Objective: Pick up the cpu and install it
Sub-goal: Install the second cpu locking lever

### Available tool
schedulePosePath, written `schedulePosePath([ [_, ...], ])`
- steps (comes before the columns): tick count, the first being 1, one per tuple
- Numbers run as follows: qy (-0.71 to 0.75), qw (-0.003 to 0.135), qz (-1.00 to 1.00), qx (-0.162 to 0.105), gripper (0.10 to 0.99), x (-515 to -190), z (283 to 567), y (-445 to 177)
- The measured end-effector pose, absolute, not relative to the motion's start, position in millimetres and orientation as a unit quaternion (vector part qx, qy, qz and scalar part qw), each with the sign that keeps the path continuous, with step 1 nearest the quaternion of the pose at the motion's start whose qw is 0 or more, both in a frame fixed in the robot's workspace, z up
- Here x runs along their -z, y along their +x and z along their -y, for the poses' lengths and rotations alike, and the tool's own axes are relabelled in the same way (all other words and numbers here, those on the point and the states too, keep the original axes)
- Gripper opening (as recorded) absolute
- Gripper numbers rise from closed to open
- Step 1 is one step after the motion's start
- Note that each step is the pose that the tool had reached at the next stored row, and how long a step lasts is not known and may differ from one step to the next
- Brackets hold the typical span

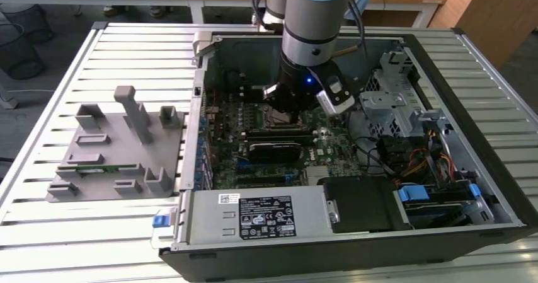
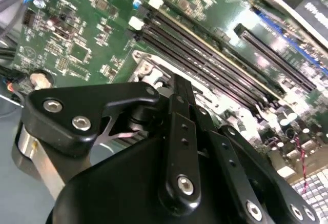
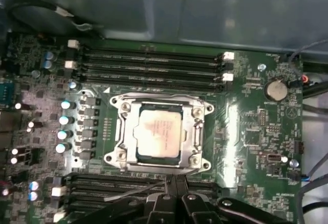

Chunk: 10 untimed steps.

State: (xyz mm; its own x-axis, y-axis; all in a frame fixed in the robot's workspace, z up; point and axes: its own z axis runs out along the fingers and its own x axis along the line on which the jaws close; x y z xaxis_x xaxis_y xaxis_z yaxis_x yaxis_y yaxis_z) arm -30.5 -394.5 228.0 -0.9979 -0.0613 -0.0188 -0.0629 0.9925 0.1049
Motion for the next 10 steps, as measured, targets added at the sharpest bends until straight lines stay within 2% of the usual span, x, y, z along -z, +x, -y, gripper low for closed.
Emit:
schedulePosePath([
  [10,-0.031,0.008,-0.998,-0.053,0.106,-227.9,399.1,-54.0],
])
